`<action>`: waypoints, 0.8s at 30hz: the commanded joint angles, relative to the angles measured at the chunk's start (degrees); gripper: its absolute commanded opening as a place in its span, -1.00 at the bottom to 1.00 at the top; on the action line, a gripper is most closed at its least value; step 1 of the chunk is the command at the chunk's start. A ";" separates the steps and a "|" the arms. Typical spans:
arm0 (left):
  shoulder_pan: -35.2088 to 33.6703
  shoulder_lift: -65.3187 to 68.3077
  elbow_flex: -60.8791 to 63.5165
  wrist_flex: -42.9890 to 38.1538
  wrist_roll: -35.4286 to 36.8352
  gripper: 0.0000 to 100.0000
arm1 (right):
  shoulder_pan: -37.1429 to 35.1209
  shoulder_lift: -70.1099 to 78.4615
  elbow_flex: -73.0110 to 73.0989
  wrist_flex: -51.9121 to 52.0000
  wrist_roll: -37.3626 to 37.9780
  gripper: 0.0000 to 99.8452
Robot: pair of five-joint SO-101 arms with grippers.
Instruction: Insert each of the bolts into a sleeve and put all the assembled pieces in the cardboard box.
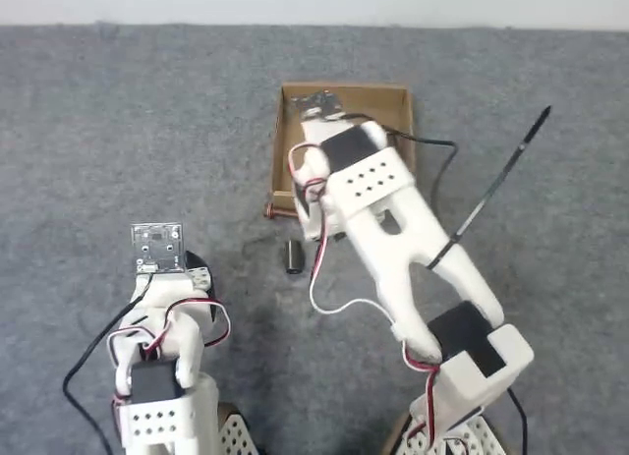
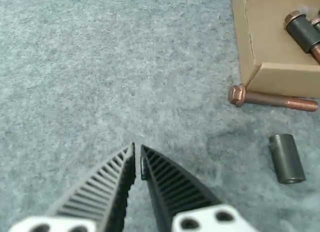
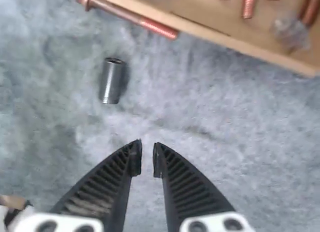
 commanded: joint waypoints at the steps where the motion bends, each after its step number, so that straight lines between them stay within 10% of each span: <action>1: -0.35 -0.26 -0.66 -0.09 -0.44 -0.98 | -3.21 -4.00 -0.09 -2.86 -1.58 -0.89; 24: -0.35 -0.26 -0.66 0.09 -0.44 -0.98 | -8.92 -3.65 30.24 -44.26 -5.27 -0.73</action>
